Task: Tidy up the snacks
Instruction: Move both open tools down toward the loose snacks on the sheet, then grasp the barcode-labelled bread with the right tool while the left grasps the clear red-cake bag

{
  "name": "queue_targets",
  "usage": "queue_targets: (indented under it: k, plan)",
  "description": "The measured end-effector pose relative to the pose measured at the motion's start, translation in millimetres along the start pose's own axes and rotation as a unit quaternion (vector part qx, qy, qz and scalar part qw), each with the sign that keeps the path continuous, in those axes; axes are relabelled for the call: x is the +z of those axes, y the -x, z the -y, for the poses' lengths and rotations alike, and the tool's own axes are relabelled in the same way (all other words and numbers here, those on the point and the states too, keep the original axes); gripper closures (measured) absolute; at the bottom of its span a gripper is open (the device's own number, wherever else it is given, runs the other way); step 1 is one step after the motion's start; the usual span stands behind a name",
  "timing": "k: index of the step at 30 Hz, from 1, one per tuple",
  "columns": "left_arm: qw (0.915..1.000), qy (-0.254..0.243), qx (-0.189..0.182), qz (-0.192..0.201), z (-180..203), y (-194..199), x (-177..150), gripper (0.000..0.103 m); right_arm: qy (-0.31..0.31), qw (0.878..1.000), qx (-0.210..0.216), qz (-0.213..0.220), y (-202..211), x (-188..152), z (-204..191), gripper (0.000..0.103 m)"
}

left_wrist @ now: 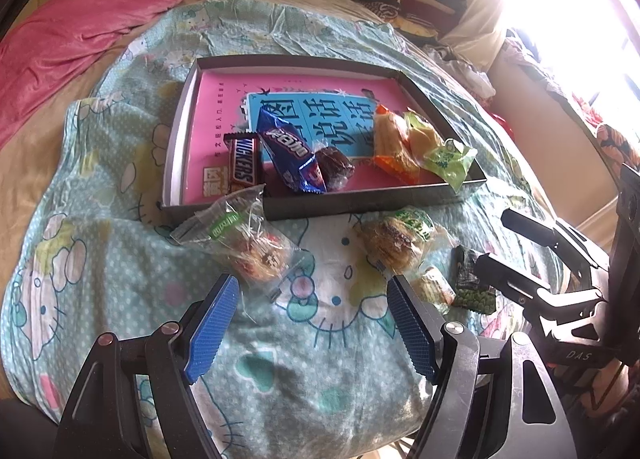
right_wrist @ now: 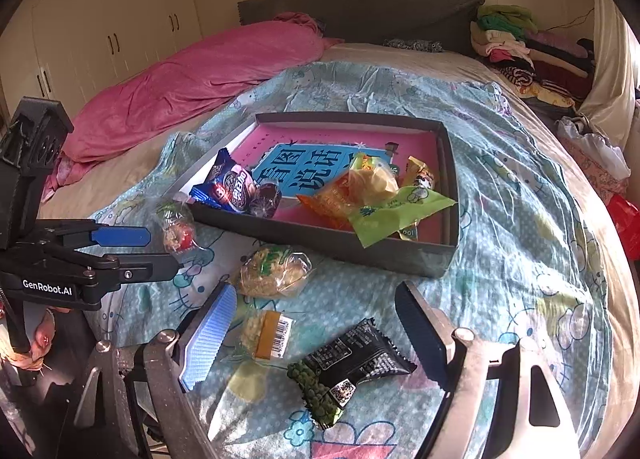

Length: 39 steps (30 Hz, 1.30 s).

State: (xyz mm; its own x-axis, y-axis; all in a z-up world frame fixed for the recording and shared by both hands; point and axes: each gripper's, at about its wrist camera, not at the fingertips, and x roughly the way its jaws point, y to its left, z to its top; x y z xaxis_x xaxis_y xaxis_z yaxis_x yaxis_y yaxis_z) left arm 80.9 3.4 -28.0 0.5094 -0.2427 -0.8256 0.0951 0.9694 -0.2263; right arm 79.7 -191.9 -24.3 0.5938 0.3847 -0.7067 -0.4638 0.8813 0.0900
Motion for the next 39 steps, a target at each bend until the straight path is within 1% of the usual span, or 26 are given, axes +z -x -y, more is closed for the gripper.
queue_targets:
  k: [7, 22, 28, 34, 35, 39]
  plan:
    - [0.9999, 0.003, 0.002, -0.011, -0.3, -4.6, -4.4, 0.025, 0.019, 0.999, 0.011, -0.029, -10.0, -5.8, -10.3, 0.022]
    - [0.9994, 0.023, 0.015, -0.019, -16.6, -10.1, -4.1, 0.025, 0.043, 0.997, 0.022, -0.062, -26.2, -12.8, -24.7, 0.022]
    - [0.9988, 0.042, 0.019, -0.018, -27.5, -12.6, -3.1, 0.025, 0.036, 0.996, 0.033, -0.071, -32.5, -14.4, -25.7, 0.022]
    - [0.9972, 0.071, 0.012, -0.019, -38.8, -18.1, -1.3, 0.025, 0.033, 0.995, 0.044, -0.080, -41.2, -15.3, -27.6, 0.022]
    - [0.9969, 0.075, 0.011, -0.019, -40.1, -19.3, -1.2, 0.025, 0.033, 0.995, 0.047, -0.080, -42.4, -15.5, -28.2, 0.022]
    - [0.9958, 0.090, 0.004, -0.019, -44.7, -23.0, -0.3, 0.025, 0.042, 0.993, 0.054, -0.094, -51.0, -16.9, -32.0, 0.032]
